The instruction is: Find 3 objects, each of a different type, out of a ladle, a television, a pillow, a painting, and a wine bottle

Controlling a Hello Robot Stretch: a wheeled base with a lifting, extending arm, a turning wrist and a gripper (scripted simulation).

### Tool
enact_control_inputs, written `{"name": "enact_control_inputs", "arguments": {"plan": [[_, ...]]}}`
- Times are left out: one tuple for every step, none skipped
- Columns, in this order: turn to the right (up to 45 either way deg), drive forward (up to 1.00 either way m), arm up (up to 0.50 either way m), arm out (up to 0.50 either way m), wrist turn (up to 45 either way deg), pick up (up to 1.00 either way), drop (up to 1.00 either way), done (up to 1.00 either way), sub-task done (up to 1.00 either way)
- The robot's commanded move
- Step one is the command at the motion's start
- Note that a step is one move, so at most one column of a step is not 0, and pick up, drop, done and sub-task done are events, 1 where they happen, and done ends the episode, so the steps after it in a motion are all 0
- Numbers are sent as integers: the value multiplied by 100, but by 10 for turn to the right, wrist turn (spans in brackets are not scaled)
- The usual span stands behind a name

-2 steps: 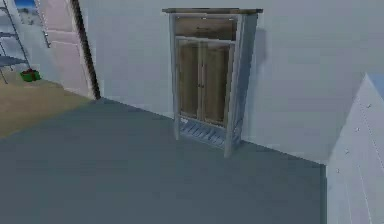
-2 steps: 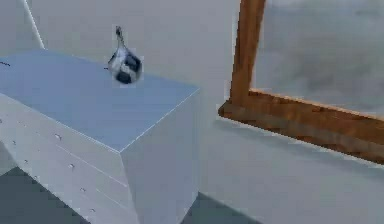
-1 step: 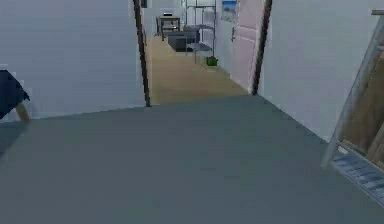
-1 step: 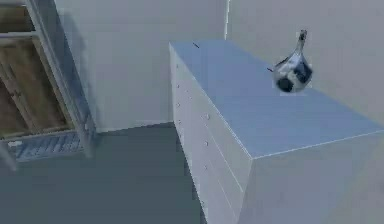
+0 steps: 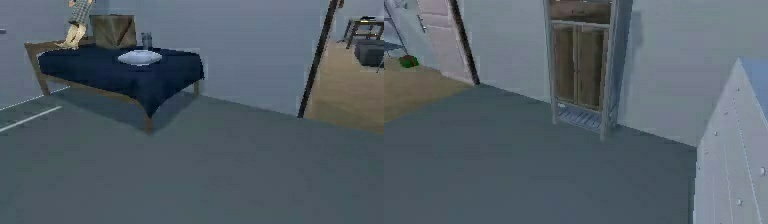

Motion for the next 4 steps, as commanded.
{"name": "enact_control_inputs", "arguments": {"plan": [[-450, 0, 0, 0, 0, 0, 0, 0, 0], [-150, 0, 0, 0, 0, 0, 0, 0, 0], [0, 45, 0, 0, 0, 0, 0, 0, 0], [-300, 0, 0, 0, 0, 0, 0, 0, 0]]}}
